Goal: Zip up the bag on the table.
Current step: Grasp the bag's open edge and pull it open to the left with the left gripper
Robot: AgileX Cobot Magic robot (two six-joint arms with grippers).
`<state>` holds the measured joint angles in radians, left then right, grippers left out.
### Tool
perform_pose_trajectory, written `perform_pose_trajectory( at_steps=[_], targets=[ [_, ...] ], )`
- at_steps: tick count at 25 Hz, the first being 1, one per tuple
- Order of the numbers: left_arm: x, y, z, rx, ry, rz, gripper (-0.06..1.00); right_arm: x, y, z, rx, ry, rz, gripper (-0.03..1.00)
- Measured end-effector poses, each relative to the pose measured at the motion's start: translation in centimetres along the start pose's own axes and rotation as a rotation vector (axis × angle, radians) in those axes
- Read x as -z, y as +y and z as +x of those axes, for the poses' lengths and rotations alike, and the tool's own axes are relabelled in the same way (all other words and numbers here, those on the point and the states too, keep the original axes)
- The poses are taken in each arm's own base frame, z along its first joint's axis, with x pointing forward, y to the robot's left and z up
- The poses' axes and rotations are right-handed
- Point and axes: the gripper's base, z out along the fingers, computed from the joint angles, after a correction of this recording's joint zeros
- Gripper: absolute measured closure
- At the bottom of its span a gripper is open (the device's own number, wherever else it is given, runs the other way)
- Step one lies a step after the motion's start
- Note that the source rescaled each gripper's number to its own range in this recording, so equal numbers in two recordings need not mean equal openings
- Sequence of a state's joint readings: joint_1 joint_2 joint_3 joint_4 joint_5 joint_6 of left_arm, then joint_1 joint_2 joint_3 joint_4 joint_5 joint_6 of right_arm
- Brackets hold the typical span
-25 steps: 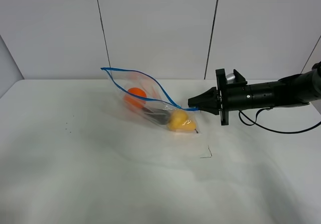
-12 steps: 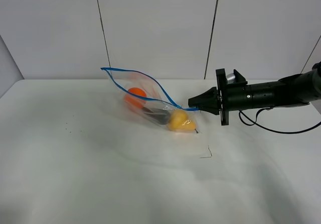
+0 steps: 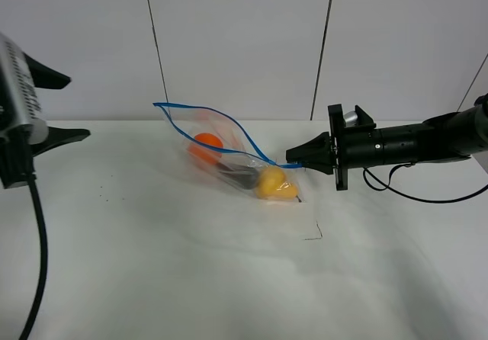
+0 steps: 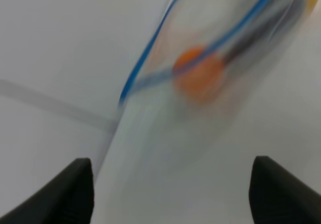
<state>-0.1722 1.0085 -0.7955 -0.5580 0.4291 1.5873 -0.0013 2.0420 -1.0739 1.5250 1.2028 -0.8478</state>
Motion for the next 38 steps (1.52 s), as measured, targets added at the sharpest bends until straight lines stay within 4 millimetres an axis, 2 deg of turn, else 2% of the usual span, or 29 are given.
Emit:
perform_pose_trajectory(
  at_steps=[5, 11, 14, 19, 23, 28, 33, 38],
  targets=[
    [-4.3, -1.4, -3.1, -0.082, -0.102, 0.021, 0.08, 0.0, 0.0, 0.0, 0.000, 0.000, 0.000, 0.96],
    [-9.3, -5.0, -7.2, -0.190, -0.178, 0.003, 0.08, 0.0, 0.0, 0.0, 0.000, 0.000, 0.000, 0.96],
    [-11.6, -6.8, -8.7, -0.232, -0.195, -0.057, 0.08, 0.0, 0.0, 0.0, 0.000, 0.000, 0.000, 0.96],
    [-14.6, -9.2, -9.8, -0.353, -0.215, -0.141, 0.09, 0.0, 0.0, 0.0, 0.000, 0.000, 0.000, 0.96],
    [-15.9, -10.4, -9.8, -0.373, -0.250, -0.113, 0.11, 0.0, 0.0, 0.0, 0.000, 0.000, 0.000, 0.96],
    [-16.7, -10.5, -10.3, -0.362, -0.262, -0.111, 0.12, 0.0, 0.0, 0.0, 0.000, 0.000, 0.000, 0.96],
    [-18.3, -10.5, -11.3, -0.384, -0.268, -0.087, 0.12, 0.0, 0.0, 0.0, 0.000, 0.000, 0.000, 0.96],
    [-18.8, -11.7, -11.5, -0.410, -0.264, -0.016, 0.12, 0.0, 0.0, 0.0, 0.000, 0.000, 0.000, 0.96]
  ],
)
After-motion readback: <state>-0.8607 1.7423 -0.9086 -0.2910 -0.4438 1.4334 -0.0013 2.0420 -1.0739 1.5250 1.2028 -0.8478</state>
